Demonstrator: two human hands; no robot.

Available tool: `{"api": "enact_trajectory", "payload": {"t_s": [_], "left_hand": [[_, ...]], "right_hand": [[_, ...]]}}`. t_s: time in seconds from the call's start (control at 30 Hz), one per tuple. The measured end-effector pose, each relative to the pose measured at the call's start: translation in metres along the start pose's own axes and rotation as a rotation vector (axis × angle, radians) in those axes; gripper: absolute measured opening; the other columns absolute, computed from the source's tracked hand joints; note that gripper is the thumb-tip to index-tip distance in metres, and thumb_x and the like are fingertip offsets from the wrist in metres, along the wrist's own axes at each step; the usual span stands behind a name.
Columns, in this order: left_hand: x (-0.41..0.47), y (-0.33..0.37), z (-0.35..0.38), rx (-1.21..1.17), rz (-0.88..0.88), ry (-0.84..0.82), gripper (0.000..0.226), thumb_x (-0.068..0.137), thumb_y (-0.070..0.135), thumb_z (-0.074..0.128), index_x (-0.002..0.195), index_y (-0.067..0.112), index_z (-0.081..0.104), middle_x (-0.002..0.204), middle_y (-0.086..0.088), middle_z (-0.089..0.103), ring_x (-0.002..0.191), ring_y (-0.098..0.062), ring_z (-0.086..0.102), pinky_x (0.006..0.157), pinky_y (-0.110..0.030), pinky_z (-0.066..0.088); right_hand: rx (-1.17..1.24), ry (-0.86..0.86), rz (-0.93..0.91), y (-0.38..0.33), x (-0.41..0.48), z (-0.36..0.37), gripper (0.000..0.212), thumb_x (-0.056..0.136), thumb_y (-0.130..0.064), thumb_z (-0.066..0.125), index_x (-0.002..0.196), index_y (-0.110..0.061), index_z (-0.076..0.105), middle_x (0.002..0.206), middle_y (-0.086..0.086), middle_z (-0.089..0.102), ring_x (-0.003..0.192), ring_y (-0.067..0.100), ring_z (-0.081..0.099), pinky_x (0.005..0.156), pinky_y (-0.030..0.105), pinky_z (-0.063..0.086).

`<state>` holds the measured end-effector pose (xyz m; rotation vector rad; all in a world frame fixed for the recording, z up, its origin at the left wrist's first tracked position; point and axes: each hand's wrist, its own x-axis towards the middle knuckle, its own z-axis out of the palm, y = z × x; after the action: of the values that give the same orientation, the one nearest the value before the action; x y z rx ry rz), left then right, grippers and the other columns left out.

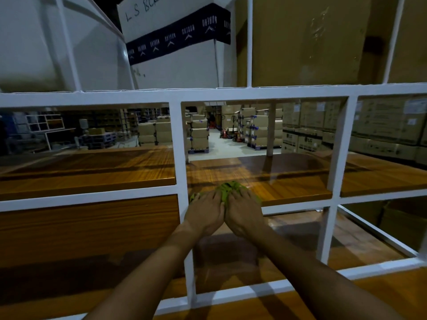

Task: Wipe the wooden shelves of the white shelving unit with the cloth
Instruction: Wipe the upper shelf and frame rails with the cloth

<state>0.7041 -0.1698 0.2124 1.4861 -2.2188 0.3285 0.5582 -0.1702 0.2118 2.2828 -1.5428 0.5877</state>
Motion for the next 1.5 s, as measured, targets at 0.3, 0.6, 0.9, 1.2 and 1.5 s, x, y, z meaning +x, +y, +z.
{"api": "enact_trajectory", "payload": {"t_s": [0.3, 0.6, 0.9, 1.2, 1.5], "left_hand": [[0.023, 0.042, 0.011, 0.047, 0.042, -0.093, 0.064, 0.097, 0.045, 0.016, 0.15, 0.012, 0.031, 0.153, -0.013, 0.038, 0.134, -0.03, 0.041, 0.113, -0.047, 0.029], [0.037, 0.065, 0.008, 0.004, -0.029, -0.175, 0.053, 0.103, 0.042, 0.025, 0.148, 0.015, 0.035, 0.152, -0.013, 0.038, 0.136, -0.032, 0.037, 0.114, -0.047, 0.027], [0.001, 0.025, 0.0, 0.067, -0.189, -0.03, 0.047, 0.1, 0.044, 0.03, 0.13, 0.015, 0.052, 0.132, -0.011, 0.055, 0.118, -0.029, 0.051, 0.101, -0.042, 0.039], [0.027, 0.078, 0.019, 0.131, -0.097, -0.021, 0.052, 0.101, 0.044, 0.033, 0.144, 0.016, 0.037, 0.144, -0.012, 0.045, 0.13, -0.032, 0.041, 0.104, -0.048, 0.034], [0.035, 0.093, 0.027, 0.172, -0.059, -0.007, 0.054, 0.103, 0.046, 0.03, 0.15, 0.02, 0.031, 0.149, -0.008, 0.042, 0.133, -0.031, 0.039, 0.108, -0.048, 0.032]], "right_hand": [[0.105, -0.157, -0.002, 0.069, -0.022, -0.033, 0.061, 0.101, -0.044, 0.019, 0.151, -0.014, 0.036, 0.157, 0.008, 0.035, 0.146, 0.023, 0.027, 0.116, 0.035, 0.022], [0.11, -0.134, 0.111, 0.081, -0.02, -0.029, 0.071, 0.091, -0.047, 0.008, 0.141, -0.015, 0.048, 0.149, 0.01, 0.047, 0.14, 0.026, 0.036, 0.114, 0.037, 0.026], [0.17, -0.106, -0.06, 0.024, -0.02, -0.027, 0.057, 0.1, -0.039, 0.02, 0.148, -0.014, 0.041, 0.155, 0.008, 0.04, 0.145, 0.025, 0.029, 0.118, 0.037, 0.015], [0.152, -0.07, 0.034, 0.096, -0.031, -0.027, 0.053, 0.104, -0.046, 0.028, 0.147, -0.021, 0.045, 0.155, 0.002, 0.041, 0.145, 0.021, 0.03, 0.115, 0.034, 0.024], [0.109, -0.043, 0.095, 0.107, -0.032, -0.018, 0.069, 0.093, -0.049, 0.007, 0.147, -0.025, 0.042, 0.156, -0.001, 0.039, 0.147, 0.02, 0.025, 0.117, 0.036, 0.017]]}}
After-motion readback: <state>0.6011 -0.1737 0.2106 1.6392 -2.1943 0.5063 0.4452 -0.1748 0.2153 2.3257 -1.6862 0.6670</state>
